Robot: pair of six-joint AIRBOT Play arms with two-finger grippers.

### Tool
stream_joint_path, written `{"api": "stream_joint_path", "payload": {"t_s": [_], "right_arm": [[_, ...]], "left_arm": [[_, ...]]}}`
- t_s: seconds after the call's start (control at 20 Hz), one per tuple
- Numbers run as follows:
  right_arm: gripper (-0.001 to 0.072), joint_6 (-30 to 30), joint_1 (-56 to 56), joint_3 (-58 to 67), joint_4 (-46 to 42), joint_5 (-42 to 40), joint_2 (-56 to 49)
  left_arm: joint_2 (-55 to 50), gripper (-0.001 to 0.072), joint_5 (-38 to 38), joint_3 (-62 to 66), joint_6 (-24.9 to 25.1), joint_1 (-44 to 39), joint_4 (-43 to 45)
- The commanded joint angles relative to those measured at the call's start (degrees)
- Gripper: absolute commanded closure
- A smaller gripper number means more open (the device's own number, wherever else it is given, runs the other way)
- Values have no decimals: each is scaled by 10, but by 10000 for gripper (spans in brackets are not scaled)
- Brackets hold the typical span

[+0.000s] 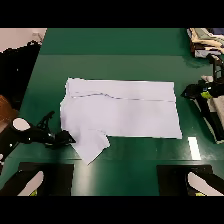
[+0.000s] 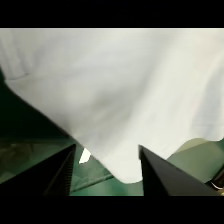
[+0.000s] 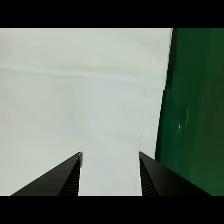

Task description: Fold the shirts.

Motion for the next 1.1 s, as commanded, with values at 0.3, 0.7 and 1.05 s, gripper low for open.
{"api": "stream_joint_path", "payload": {"t_s": [0.3,0.7,1.05], "right_arm": [[301,9,-42,-13,0,75,4],[214,-62,-245,-259,77,77,41],[245,-91,-262,-356,116,23,41]], "left_arm": [[4,685,79,-39,74,0,-98],[8,686,70,3,86,0,-112],[8,686,88,19,86,0,-112]]}}
